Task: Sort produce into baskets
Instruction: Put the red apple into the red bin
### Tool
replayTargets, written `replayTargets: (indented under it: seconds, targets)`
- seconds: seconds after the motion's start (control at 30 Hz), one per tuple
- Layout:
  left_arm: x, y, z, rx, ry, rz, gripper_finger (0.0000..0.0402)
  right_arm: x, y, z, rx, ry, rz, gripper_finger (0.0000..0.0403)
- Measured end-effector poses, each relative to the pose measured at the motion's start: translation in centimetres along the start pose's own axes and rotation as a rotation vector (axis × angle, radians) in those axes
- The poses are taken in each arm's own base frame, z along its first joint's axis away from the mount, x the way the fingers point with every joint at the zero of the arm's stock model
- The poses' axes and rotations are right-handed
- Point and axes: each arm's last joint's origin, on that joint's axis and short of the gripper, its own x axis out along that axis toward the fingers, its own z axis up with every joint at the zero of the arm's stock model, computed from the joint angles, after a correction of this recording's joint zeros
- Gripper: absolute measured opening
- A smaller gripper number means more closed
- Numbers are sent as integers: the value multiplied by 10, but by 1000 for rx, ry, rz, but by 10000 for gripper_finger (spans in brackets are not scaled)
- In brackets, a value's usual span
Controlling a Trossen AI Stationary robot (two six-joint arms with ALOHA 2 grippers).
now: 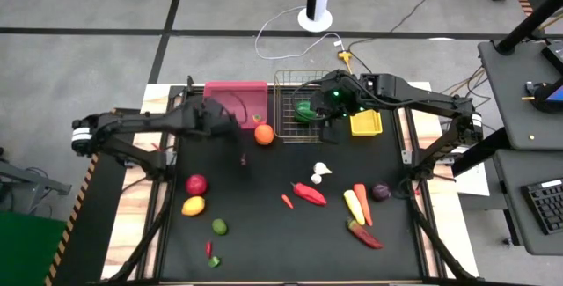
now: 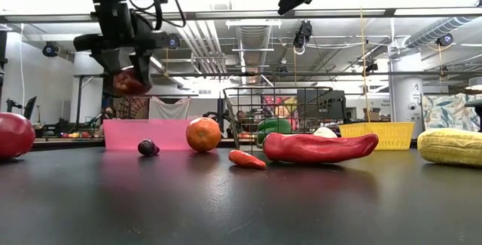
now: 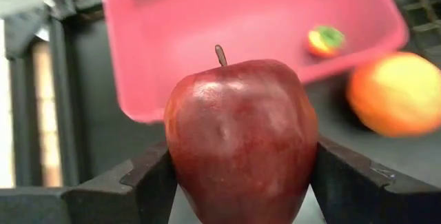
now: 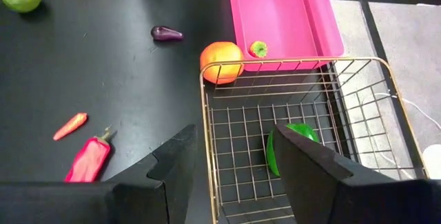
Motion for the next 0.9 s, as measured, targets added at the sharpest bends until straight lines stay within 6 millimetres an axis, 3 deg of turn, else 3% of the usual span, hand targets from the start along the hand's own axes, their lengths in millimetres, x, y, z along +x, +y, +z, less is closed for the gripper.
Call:
replayTargets:
  seconds: [0.17, 0.47, 0.7, 0.9]
  targets:
    - [18, 19, 30, 19, -23, 39, 258, 0, 0, 0, 0, 0, -1, 183]
    - [62, 49, 83, 20, -20, -63, 258, 0, 0, 0, 5, -1, -4, 183]
    - [97, 65, 94, 37, 63, -42, 258, 0, 0, 0, 5, 0, -6, 183]
    - [104, 62, 98, 71, 40, -55, 258, 0, 0, 0, 1, 0, -6, 183]
